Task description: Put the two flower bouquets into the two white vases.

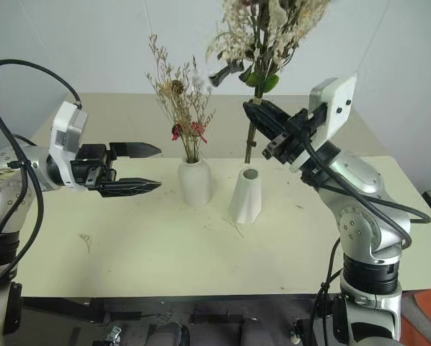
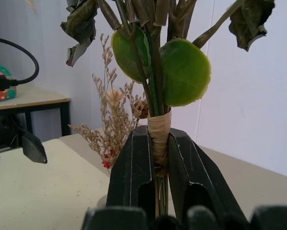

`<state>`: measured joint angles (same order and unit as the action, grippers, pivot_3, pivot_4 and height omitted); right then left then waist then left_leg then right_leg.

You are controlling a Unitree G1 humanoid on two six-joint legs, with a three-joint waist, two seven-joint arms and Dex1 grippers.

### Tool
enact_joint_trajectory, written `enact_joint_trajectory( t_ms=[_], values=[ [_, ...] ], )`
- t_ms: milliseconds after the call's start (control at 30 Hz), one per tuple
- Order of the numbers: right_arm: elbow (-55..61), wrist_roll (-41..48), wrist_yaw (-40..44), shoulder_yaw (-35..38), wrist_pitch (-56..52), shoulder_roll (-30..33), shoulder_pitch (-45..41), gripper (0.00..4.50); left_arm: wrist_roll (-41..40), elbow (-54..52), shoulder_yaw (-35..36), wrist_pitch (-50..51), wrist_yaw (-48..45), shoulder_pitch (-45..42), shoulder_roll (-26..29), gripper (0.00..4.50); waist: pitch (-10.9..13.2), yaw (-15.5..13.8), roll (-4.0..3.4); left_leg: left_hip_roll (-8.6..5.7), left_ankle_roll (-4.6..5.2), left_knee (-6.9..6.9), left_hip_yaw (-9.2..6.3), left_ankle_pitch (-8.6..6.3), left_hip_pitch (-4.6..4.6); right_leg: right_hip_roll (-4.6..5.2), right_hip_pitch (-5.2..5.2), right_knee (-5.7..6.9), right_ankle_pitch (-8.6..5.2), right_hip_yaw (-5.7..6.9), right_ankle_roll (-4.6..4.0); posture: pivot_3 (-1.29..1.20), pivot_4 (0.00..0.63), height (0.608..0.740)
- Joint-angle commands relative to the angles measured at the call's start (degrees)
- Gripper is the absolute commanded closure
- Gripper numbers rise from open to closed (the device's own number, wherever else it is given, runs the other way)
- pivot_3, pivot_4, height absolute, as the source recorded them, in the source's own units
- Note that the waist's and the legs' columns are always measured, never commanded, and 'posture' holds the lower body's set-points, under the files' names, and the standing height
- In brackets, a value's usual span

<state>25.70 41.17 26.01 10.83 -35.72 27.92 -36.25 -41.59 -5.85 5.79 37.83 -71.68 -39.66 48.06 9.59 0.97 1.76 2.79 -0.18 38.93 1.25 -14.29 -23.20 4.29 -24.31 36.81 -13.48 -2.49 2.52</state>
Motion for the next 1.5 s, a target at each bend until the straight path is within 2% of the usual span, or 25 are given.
enact_joint_trajectory(
  t_ms=[33, 767, 1500],
  values=[
    [3.1, 3.4, 0.8, 2.0, -0.7, 1.1, 0.6, 4.29, -0.1, -1.5, 0.9, 0.3, 0.1, -0.8, 1.1, 0.0, 0.0, -0.1, 0.0, 0.0, 0.0, -0.01, 0.0, 0.0, 0.0, 0.0, 0.0, 0.0, 0.0, 0.0, -0.01, 0.0, 0.15, 0.74],
    [1.9, 2.7, 0.8, 2.4, 0.5, 2.4, 5.7, 4.29, -0.4, -2.4, 1.5, 0.7, -0.3, -0.2, 2.1, 0.0, 0.0, -0.1, 0.0, 0.0, 0.0, 0.0, 0.0, 0.0, -0.01, 0.0, 0.0, -0.01, -0.01, 0.0, -0.01, 0.0, 0.15, 0.74],
    [-2.6, -5.6, 0.1, -2.1, 4.7, -3.4, 6.8, 4.29, 0.7, -1.5, 0.7, 0.1, -1.8, -0.8, 1.8, 0.0, 0.0, -0.1, 0.0, 0.0, 0.0, 0.0, -0.01, 0.0, 0.0, -0.01, 0.0, 0.0, -0.01, 0.0, -0.01, 0.0, 0.15, 0.74]
  ],
)
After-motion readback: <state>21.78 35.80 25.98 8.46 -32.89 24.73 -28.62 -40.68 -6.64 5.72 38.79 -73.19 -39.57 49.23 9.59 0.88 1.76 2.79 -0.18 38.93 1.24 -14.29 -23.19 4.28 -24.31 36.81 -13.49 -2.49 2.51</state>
